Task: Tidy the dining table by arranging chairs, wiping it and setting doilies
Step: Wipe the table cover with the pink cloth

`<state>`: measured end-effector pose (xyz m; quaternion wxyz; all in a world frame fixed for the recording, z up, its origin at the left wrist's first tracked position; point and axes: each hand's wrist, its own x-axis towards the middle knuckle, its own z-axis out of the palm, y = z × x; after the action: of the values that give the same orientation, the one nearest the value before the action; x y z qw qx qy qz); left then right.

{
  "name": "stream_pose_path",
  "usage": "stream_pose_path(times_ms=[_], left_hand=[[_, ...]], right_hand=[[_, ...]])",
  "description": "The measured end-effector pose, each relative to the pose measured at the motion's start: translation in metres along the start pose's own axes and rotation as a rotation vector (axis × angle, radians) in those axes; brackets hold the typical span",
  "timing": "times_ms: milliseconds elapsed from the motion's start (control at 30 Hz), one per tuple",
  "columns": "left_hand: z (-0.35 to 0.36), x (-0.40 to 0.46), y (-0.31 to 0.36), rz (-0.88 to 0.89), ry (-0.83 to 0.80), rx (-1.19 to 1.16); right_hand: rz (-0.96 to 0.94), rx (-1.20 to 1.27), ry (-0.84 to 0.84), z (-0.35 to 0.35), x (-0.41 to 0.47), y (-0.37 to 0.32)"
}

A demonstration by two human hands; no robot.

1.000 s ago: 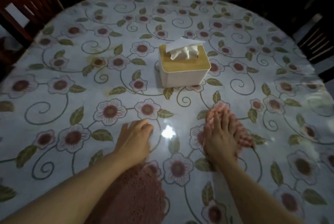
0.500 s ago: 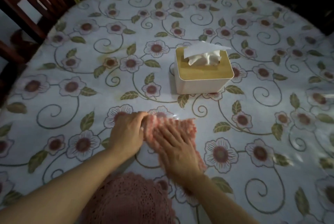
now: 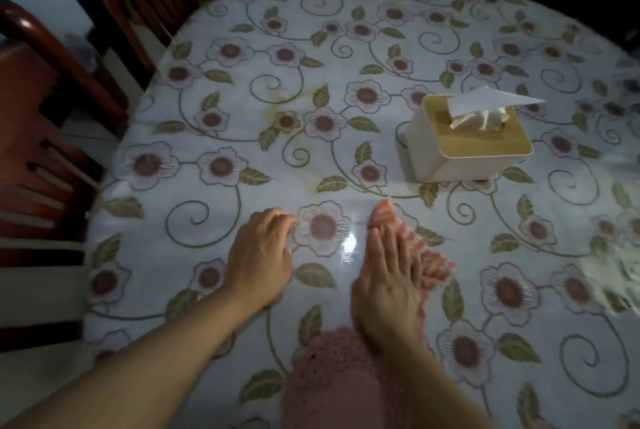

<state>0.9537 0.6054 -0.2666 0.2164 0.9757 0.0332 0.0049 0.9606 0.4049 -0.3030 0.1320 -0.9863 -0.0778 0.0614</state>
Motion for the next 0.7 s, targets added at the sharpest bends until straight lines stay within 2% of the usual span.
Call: stream_pose_path(times_ms=[100,233,400,533,567,667,700], left_hand=[[-0.014,-0.002,-0.034,-0.058,-0.031,0.038],[-0.022,0.006,-0.065,-0.070,-0.095,0.091],[-0.025,0.025,-0.087,-0.065,-0.105,0.088],[-0.027,0.042,-0.093,-0.086,-0.053,0.053],[-0.026,0.046,-0.094,-0.100,-0.039,0.042],[-0.023,0.050,-0.097,-0.123,0.012,-0.002],[-0.021,0.052,-0.098,-0.131,0.032,-0.008]], right_hand=[[0.033,0.033,0.006,0.006,-0.001,-0.020],[0.019,0.016,0.095,0.007,0.006,-0.018],[0.148,0.050,0.056,0.002,0.062,-0.034],[0.289,0.158,0.034,0.003,0.121,-0.073],[0.213,0.159,0.044,0.007,0.128,-0.088],[-0.312,0.087,-0.091,0.022,0.107,-0.129],[-0.431,0.077,-0.134,0.025,0.096,-0.135]])
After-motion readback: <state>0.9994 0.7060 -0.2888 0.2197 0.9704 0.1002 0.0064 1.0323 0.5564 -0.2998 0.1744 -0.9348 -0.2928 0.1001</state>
